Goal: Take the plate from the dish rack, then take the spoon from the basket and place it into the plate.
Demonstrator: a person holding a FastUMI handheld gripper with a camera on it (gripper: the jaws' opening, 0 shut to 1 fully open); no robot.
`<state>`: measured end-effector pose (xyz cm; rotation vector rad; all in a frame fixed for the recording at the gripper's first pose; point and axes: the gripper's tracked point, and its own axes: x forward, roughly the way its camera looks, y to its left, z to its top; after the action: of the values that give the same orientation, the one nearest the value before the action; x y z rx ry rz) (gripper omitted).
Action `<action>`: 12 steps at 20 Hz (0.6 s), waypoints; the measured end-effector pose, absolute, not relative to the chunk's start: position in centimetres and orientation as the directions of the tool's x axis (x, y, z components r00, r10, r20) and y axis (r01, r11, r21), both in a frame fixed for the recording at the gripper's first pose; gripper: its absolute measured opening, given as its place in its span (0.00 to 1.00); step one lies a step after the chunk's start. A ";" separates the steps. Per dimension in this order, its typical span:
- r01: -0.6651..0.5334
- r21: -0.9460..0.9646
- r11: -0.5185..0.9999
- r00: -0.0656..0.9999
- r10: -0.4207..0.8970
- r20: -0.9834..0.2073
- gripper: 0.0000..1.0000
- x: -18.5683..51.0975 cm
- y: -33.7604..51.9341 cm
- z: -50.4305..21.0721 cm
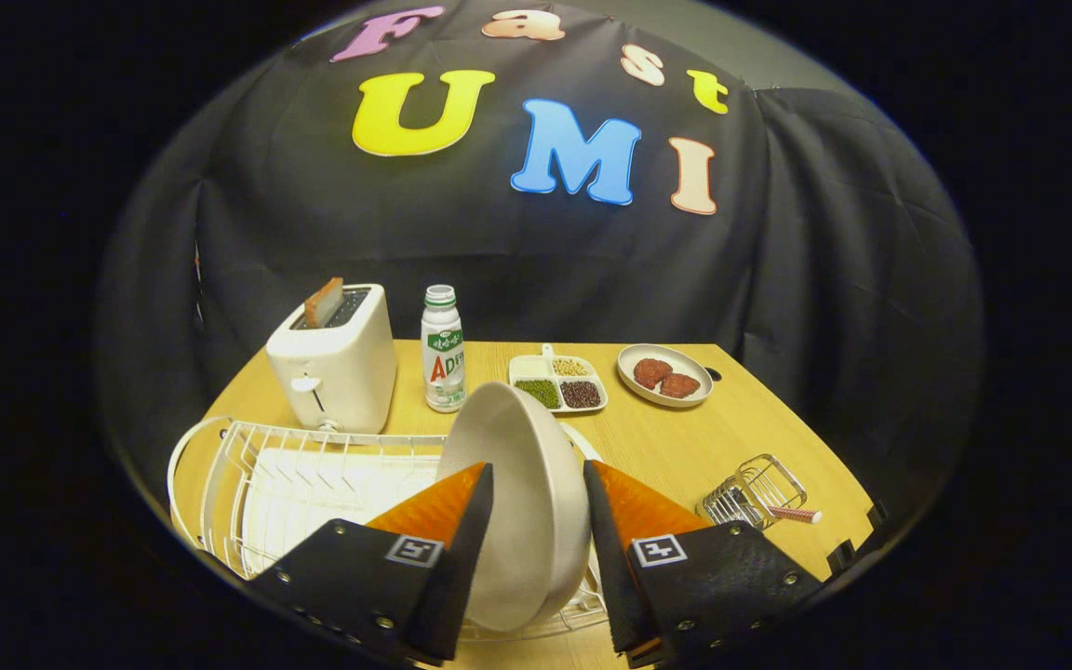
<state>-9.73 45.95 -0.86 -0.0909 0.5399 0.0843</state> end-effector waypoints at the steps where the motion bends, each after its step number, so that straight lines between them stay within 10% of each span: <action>1: -0.093 -0.090 0.992 0.848 0.031 -0.529 0.48 -9.6 45.7 -1.4; 12: -0.123 -0.292 0.949 0.886 -0.028 -0.463 0.16 -10.2 47.9 3.0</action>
<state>-10.24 47.91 2.95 -0.3212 0.4816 0.0504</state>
